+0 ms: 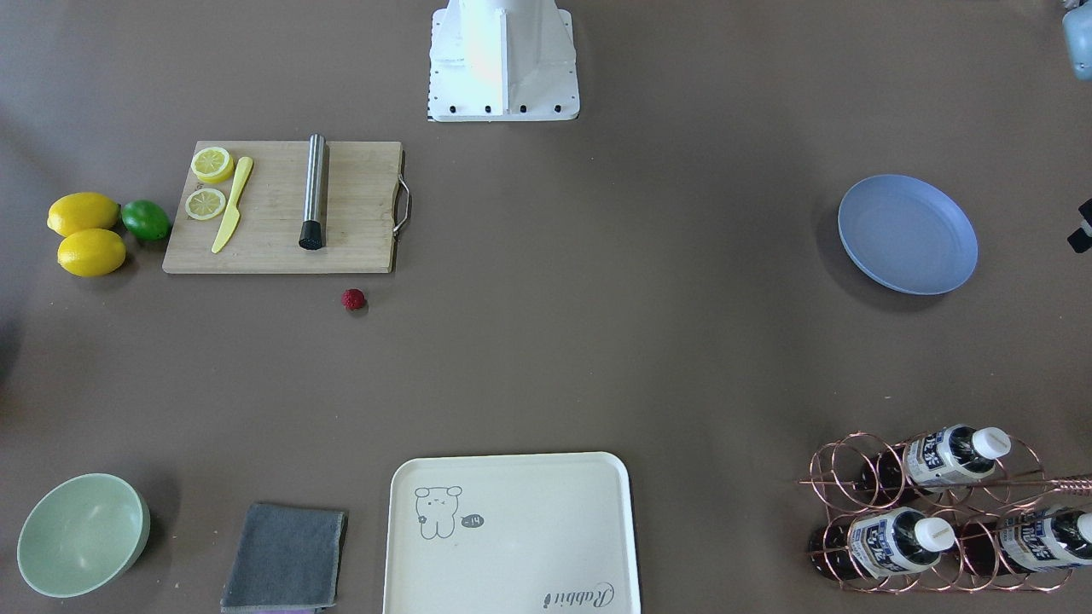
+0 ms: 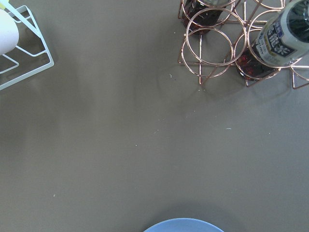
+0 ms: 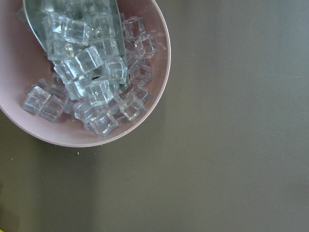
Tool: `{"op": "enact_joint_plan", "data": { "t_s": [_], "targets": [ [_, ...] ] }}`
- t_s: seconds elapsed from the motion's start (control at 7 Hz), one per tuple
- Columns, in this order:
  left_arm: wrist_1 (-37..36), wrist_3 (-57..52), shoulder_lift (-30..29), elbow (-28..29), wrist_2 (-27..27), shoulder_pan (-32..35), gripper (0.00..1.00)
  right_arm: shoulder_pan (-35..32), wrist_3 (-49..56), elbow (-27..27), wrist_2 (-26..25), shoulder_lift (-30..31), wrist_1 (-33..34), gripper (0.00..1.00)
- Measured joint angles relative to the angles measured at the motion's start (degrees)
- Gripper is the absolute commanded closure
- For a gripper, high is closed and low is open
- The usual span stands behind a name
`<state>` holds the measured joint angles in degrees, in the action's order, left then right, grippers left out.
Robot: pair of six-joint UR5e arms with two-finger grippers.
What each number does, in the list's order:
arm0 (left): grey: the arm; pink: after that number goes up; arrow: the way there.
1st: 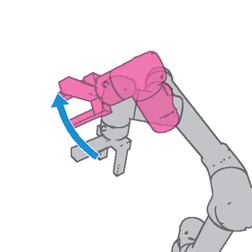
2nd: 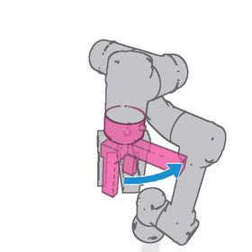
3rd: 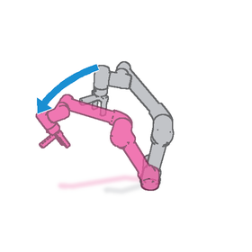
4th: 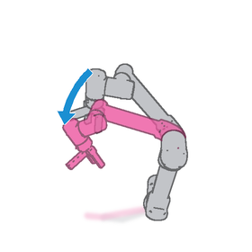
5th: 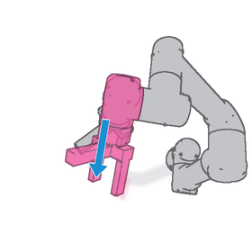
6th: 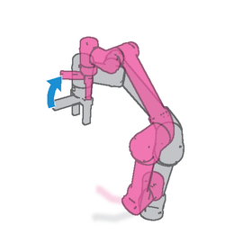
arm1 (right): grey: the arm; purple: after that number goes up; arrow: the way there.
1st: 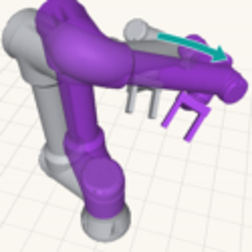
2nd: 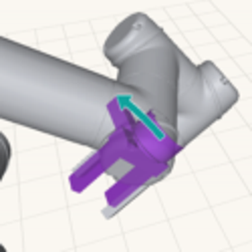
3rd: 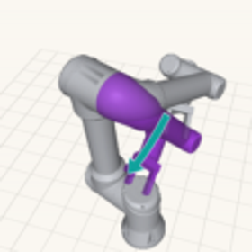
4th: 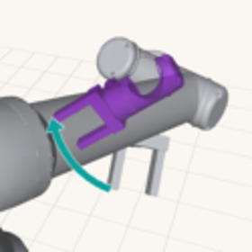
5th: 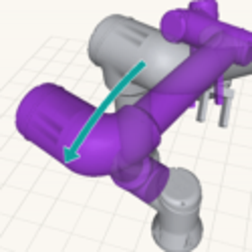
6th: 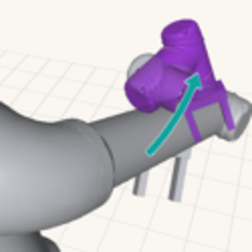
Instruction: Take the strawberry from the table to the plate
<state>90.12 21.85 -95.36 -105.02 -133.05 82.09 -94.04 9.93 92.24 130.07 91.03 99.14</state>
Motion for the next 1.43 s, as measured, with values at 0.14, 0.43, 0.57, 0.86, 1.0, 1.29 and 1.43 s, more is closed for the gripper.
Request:
{"op": "enact_joint_plan", "data": {
  "t_s": [0.14,0.43,0.57,0.86,1.0,1.29,1.43],
  "targets": [
    [0.29,0.40,0.24,-0.26,-0.01,0.00,0.02,0.00,0.00,-0.01,0.01,0.02,0.00,0.00],
    [1.43,0.40,0.76,-0.60,-0.16,-0.55,0.02,0.00,0.00,0.04,0.03,0.02,0.00,0.00],
    [3.15,0.60,1.54,-0.40,-0.13,-0.82,0.02,0.00,0.00,0.15,0.07,0.02,0.00,0.00],
    [11.40,3.29,3.43,1.62,-0.25,-0.99,0.02,0.00,0.00,0.21,0.21,-0.08,-0.06,0.00],
    [13.98,6.63,3.98,2.33,-1.19,-0.98,0.02,0.03,0.00,0.22,0.40,-0.19,-0.08,0.00],
    [15.30,8.75,4.25,3.33,-3.81,-0.98,0.02,0.35,0.00,0.20,0.55,-0.49,-0.08,0.00],
    [15.40,8.76,4.19,3.37,-3.39,-0.98,0.02,0.58,0.00,0.20,0.62,-0.55,-0.09,0.00]
  ]
}}
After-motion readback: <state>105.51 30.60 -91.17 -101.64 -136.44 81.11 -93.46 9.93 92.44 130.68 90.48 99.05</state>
